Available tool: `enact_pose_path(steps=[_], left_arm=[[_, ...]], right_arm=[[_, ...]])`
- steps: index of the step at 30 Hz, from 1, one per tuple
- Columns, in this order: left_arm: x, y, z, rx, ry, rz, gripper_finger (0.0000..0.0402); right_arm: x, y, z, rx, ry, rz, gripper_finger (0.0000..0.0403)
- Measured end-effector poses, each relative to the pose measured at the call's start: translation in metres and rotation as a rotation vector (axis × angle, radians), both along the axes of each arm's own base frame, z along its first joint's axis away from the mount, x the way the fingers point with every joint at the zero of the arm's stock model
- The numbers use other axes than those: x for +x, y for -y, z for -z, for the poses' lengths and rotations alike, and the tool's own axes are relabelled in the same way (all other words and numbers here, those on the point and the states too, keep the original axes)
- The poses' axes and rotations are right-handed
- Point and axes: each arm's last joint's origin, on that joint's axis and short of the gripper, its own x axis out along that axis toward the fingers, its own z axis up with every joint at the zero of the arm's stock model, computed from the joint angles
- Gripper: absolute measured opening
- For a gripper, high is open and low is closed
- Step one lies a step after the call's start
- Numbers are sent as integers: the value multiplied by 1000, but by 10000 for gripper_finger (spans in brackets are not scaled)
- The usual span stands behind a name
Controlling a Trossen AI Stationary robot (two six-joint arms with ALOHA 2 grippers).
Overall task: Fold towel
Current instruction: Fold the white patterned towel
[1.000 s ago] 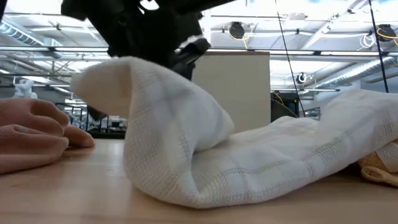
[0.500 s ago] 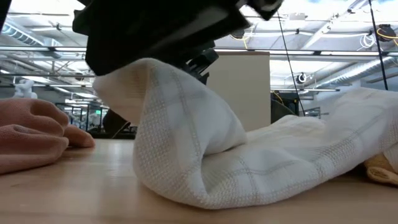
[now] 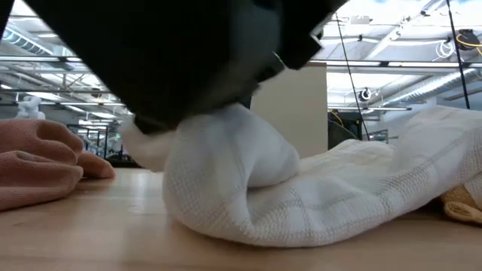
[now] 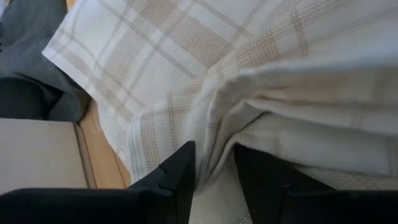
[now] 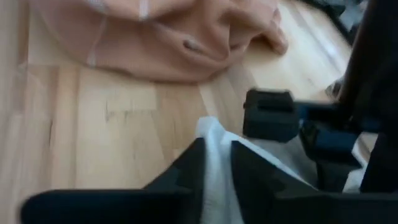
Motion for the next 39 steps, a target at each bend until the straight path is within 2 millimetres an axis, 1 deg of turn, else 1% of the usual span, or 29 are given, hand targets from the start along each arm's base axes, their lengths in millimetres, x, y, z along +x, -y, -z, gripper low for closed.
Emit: enact_pose_path(steps=[2, 4, 7, 11, 14, 18, 23, 27, 29, 31, 36, 39], left_arm=[[0, 0, 0, 0, 0, 0, 124], [0, 0, 0, -1, 0, 0, 124], [0, 0, 0, 7, -3, -7, 124], [-1, 0, 0, 17, -3, -12, 124], [-1, 0, 0, 18, -1, -13, 124], [0, 0, 0, 20, 8, -17, 124], [0, 1, 0, 22, 9, -16, 124], [0, 1, -1, 20, 13, -15, 124], [0, 1, -1, 20, 15, -15, 124], [0, 1, -1, 22, 15, -16, 124], [0, 2, -1, 25, 18, -9, 124], [0, 6, -2, 36, 34, 13, 124]], right_arm=[[-2, 3, 2, 6, -24, 17, 28], [-5, 4, 3, -12, -32, 37, 8], [-19, -4, 1, -34, -6, 69, 6], [-40, -18, 0, 27, 27, 119, 2], [-52, -25, 1, 93, 64, 175, 6], [-69, -36, 0, 114, 130, 206, 10], [-87, -44, 0, 133, 165, 242, 10], [-100, -49, -1, 137, 153, 251, 11], [-106, -52, -1, 131, 157, 247, 17], [-110, -55, -2, 124, 161, 235, 32], [-121, -59, -12, 145, 187, 244, 95], [-123, -60, -17, 142, 199, 233, 127]])
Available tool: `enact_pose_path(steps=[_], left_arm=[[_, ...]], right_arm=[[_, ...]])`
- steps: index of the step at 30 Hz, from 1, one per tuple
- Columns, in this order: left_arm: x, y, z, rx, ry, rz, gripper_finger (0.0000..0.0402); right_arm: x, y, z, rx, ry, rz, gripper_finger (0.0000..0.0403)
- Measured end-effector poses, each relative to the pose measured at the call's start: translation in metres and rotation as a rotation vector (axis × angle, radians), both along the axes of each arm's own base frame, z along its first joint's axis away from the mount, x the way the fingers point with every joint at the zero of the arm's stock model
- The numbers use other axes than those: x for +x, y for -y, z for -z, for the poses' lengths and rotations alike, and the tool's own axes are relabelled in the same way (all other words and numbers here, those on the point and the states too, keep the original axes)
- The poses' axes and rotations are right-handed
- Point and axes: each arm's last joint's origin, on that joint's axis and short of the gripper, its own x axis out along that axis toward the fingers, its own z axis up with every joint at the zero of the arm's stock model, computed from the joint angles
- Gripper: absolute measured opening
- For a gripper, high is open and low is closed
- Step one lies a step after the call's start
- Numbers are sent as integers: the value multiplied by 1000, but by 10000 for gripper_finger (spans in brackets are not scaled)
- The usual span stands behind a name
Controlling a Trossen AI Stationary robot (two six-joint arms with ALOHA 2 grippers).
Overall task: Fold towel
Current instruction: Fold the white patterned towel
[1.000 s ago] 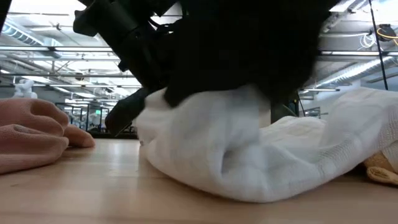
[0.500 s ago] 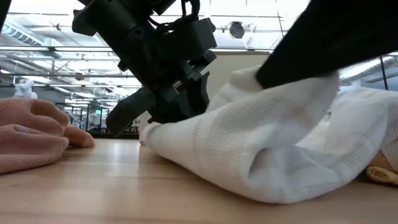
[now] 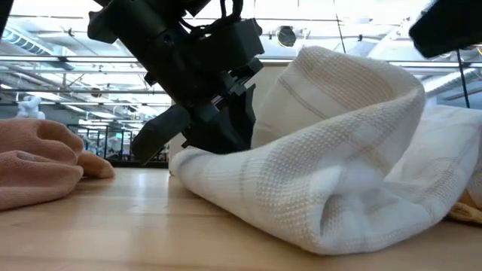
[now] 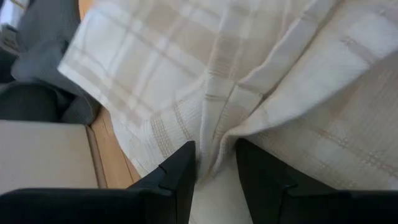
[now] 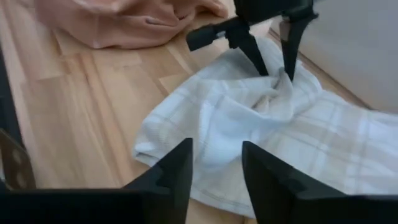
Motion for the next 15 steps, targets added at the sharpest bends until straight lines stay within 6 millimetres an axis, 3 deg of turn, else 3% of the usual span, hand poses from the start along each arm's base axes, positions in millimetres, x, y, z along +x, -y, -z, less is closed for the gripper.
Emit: enact_pose_path(steps=[7, 15], left_arm=[[-1, 9, -6, 45, 52, 11, 124], [-5, 11, -21, 107, 113, -58, 124]], right_arm=[[28, -12, 0, -103, -24, -204, 148], [71, 8, -1, -150, -138, -299, 144]])
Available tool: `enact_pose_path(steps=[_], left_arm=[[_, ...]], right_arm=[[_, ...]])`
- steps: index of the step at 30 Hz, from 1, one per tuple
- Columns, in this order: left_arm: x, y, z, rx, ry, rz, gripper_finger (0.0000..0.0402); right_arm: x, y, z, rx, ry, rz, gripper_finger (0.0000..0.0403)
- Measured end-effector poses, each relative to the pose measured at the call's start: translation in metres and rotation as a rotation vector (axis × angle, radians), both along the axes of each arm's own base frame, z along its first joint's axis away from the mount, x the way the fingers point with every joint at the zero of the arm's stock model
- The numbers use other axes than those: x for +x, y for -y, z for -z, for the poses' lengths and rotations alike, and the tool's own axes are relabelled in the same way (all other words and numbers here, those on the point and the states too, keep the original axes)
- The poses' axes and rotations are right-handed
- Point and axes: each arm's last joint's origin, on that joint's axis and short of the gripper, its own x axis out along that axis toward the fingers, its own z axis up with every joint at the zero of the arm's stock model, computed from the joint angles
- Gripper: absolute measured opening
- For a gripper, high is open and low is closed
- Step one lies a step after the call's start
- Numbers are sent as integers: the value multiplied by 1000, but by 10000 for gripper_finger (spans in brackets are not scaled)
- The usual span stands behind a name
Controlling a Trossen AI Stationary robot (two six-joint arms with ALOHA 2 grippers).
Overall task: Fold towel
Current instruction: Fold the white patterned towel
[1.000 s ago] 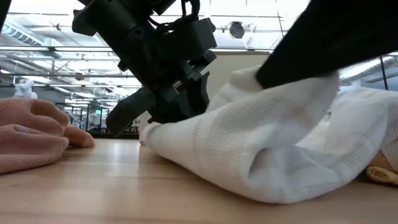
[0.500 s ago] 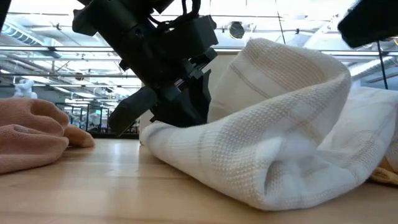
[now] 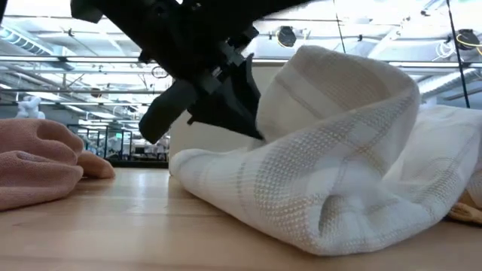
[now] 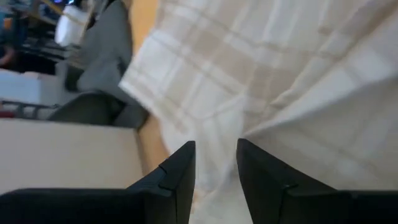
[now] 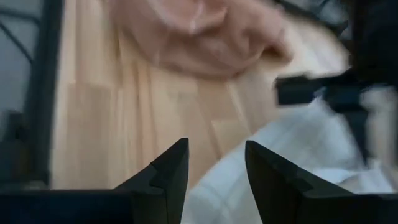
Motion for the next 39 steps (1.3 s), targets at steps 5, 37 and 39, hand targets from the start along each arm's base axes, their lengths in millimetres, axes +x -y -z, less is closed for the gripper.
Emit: enact_pose_path(steps=[5, 37, 39], left_arm=[[-3, 1, 0, 34, -6, -41, 124], [-21, 30, 14, -309, -238, 199, 124], [-18, 29, 12, -315, -214, 199, 124]], right_arm=[[9, 27, 9, 22, -95, 107, 143], [-34, 33, -12, 64, -139, 336, 91], [-27, 38, -13, 21, -132, 317, 91]])
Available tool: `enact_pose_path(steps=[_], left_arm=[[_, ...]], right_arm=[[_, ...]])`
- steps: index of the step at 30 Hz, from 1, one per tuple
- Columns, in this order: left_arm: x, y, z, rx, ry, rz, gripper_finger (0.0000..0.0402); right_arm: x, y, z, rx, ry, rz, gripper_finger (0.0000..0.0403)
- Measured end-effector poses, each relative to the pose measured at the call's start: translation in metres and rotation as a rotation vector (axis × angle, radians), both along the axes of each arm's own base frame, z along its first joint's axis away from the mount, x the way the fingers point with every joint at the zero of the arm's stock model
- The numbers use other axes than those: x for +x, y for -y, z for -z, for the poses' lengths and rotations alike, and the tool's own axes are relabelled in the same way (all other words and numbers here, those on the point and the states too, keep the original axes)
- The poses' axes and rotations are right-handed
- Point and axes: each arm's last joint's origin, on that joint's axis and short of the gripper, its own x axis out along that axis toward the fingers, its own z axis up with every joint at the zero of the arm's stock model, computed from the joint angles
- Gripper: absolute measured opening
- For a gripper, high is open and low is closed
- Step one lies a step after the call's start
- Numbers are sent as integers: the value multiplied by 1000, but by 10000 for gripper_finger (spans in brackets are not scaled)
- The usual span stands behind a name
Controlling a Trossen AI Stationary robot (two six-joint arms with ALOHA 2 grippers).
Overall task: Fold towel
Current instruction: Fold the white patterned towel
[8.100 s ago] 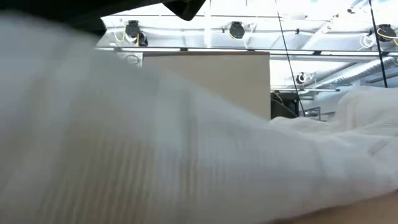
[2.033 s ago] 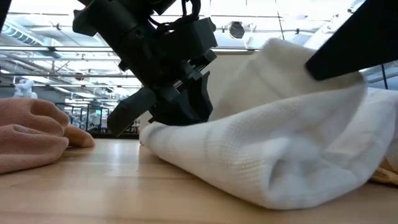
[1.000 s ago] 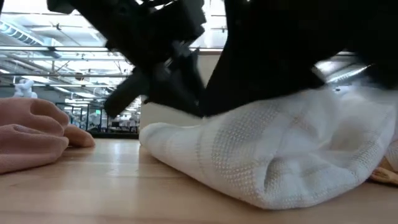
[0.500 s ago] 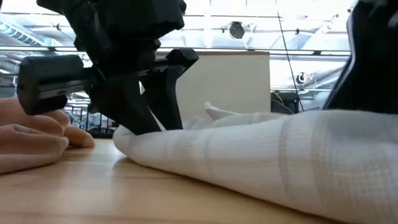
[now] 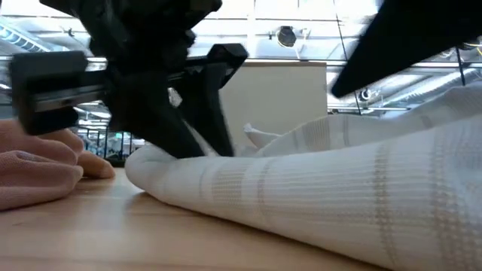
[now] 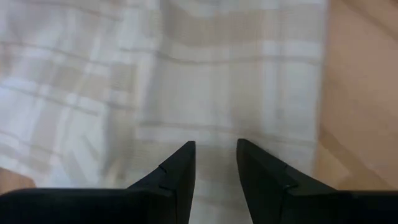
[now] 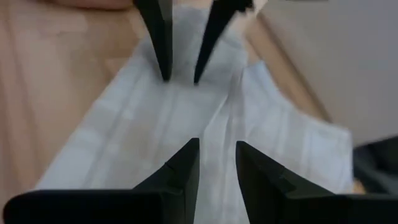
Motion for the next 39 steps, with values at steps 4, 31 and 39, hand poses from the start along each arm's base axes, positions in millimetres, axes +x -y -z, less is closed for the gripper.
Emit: enact_pose_path(steps=[4, 31, 39], left_arm=[[1, -1, 0, 9, 10, -15, 124], [-22, 18, 2, 88, -72, -21, 124], [-20, 16, 1, 159, -42, -25, 124]], right_arm=[[17, 20, 6, -48, -57, -5, 91], [43, 95, 42, -44, -332, 132, 91], [8, 56, 13, -60, -313, 141, 91]])
